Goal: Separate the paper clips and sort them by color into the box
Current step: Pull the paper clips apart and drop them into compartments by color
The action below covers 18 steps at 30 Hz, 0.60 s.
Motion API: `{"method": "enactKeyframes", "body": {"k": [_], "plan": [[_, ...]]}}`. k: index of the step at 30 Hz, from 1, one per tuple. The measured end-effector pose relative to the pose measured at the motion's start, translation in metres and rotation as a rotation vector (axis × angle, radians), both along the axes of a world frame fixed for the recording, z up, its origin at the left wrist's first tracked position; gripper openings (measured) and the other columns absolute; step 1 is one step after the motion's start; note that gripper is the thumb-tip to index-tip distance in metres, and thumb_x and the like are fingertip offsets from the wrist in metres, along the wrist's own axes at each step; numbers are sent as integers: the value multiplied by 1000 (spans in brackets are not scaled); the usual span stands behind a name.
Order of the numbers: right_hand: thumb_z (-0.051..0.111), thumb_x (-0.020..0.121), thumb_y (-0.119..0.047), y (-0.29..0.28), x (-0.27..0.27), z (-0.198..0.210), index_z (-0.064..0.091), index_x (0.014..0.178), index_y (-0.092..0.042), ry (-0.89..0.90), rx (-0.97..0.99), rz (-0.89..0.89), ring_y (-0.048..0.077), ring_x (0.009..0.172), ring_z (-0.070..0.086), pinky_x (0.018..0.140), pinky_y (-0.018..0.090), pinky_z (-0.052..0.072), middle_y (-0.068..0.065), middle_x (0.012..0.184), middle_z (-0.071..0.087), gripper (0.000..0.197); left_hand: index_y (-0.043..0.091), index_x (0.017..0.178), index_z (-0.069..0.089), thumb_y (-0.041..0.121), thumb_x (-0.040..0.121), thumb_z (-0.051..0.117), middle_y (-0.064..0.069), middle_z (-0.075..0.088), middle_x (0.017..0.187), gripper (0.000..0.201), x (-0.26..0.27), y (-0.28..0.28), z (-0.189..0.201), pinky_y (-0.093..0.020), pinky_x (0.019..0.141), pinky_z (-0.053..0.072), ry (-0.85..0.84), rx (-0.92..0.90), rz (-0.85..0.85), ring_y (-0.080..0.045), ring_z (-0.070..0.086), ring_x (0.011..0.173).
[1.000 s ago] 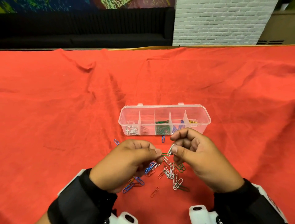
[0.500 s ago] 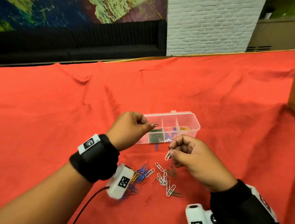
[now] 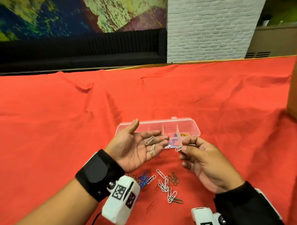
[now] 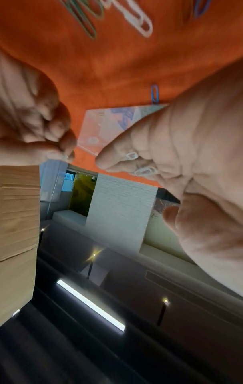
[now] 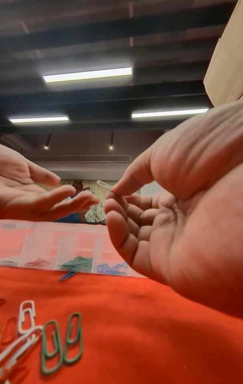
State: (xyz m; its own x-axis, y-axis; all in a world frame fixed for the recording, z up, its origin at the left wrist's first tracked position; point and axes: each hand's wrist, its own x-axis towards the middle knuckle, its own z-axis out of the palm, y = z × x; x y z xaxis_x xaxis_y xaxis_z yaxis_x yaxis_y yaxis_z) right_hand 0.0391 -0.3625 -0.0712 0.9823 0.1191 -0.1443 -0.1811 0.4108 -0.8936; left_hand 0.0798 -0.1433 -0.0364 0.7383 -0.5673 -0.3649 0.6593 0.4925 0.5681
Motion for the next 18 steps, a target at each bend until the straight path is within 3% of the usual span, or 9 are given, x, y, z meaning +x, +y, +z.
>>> {"method": "enactKeyframes", "body": {"k": [2, 4, 7, 9, 12, 15, 18], "plan": [[59, 88, 5, 1, 1, -2, 58, 94, -12, 2, -13, -8, 15, 59, 59, 48, 22, 49, 6, 72, 62, 18, -10, 136, 44, 55, 98, 37, -33, 51, 137, 75, -12, 4, -3, -44, 102, 47, 4, -76, -3, -44, 54, 125], [60, 87, 5, 1, 2, -4, 57, 93, -12, 2, -37, -17, 14, 59, 59, 48, 22, 49, 5, 71, 61, 18, -11, 135, 45, 40, 100, 39, -34, 49, 138, 62, -21, 10, -3, -46, 107, 40, -8, -100, 18, -45, 49, 130], [60, 87, 4, 2, 4, -5, 57, 89, -13, 5, -59, -30, 15, 60, 59, 48, 22, 49, 3, 71, 60, 18, -10, 133, 46, 5, 90, 39, -32, 56, 132, 47, -23, 23, 0, -44, 103, 44, -60, 9, 142, -42, 54, 126], [60, 87, 4, 5, 4, -2, 57, 86, -15, -1, -73, -20, 15, 62, 59, 49, 22, 48, 2, 71, 60, 19, -11, 128, 49, -9, 87, 32, -32, 60, 126, 44, -13, 36, 0, -38, 94, 52, -145, 175, 368, -37, 63, 115], [61, 87, 4, 13, 6, 10, 56, 84, -15, -29, -117, 13, 13, 60, 58, 49, 23, 46, 1, 70, 59, 20, -3, 117, 58, -10, 91, 33, -28, 62, 126, 37, 9, 54, 3, -31, 86, 55, -256, 405, 652, -31, 66, 105], [63, 87, 3, 29, 17, 28, 56, 83, -16, -93, -272, 38, 12, 59, 59, 51, 23, 45, 0, 69, 61, 20, 1, 119, 60, -3, 90, 33, -23, 60, 125, 39, 24, 64, 7, -32, 88, 47, -230, 451, 599, -29, 60, 110], [64, 87, 1, 55, 38, 46, 56, 84, -14, -181, -450, 49, 12, 58, 58, 49, 22, 46, 2, 69, 59, 17, 1, 125, 58, -3, 87, 32, -19, 55, 132, 46, 27, 66, 13, -34, 105, 39, -257, 480, 507, -25, 56, 117]]}}
